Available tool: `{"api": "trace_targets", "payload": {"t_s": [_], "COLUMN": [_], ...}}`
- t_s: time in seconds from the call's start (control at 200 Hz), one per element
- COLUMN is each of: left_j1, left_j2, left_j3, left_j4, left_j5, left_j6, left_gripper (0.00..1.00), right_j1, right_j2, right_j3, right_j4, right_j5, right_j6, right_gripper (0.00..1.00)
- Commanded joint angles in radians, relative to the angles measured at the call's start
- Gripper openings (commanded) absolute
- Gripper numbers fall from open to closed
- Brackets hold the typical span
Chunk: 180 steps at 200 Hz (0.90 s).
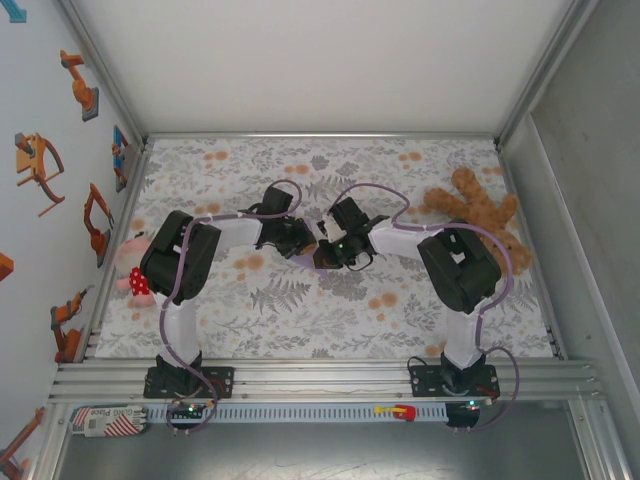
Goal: Fold a paper plane with a square sheet of paper (pick it up from the middle)
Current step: Fourth fold the wing at the center of the table.
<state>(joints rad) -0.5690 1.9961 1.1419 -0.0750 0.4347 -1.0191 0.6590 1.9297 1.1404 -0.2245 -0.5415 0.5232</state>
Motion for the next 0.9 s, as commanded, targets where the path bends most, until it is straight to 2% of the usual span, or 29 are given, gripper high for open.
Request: {"api": "trace_targets", "payload": {"t_s": [0.0,0.896], "left_j1": [-0.006,-0.006], "left_j2": [0.087,0.091], "left_j3": [-0.034,-0.028], "left_j4": [-0.139,-0.174], "left_j5": [-0.103,-0.117], "left_j6": [-0.004,0.017], "left_gripper": [0.13,0.13], "right_j1": [0.005,0.005], "right_j2": [0.011,0.026], "right_j3": [0.011,-0.002], "right_j4": [-0.025,-0.081], "right_j5": [0.029,0.101], "right_j6": [-0.017,-0.034], "right_gripper": [0.00,0.00]}}
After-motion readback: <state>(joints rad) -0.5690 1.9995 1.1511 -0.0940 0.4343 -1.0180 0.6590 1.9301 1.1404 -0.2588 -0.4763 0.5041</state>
